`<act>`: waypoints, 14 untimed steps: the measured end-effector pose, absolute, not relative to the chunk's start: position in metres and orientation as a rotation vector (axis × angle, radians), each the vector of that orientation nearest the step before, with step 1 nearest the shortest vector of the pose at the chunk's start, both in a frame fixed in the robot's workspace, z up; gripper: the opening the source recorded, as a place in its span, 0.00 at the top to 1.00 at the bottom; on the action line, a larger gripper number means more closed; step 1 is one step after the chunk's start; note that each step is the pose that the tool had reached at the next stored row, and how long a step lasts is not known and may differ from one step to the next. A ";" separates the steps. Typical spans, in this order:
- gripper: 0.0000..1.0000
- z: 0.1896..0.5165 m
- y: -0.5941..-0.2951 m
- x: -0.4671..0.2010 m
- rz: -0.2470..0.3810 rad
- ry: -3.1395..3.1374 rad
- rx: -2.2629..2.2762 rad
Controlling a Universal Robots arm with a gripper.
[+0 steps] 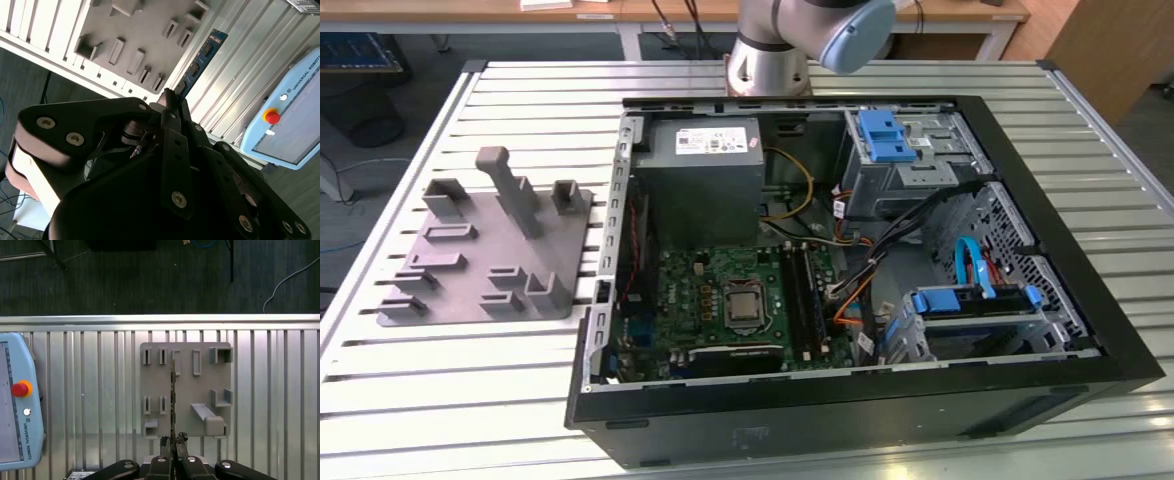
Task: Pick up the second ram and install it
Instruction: 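Pick up the second ram and move it above second insertion slot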
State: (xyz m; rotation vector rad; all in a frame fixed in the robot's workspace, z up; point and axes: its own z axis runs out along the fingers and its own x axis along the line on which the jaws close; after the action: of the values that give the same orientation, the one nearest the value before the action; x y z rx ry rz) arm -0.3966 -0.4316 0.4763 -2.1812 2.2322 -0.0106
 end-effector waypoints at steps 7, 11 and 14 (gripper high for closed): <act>0.86 0.472 -0.432 -0.368 -0.005 2.235 -2.184; 0.86 0.465 -0.432 -0.356 -0.005 2.235 -2.184; 0.86 0.460 -0.432 -0.350 -0.005 2.235 -2.184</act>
State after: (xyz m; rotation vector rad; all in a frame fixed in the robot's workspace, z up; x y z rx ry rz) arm -0.3503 -0.4316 0.4597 -2.1836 2.2348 -0.0051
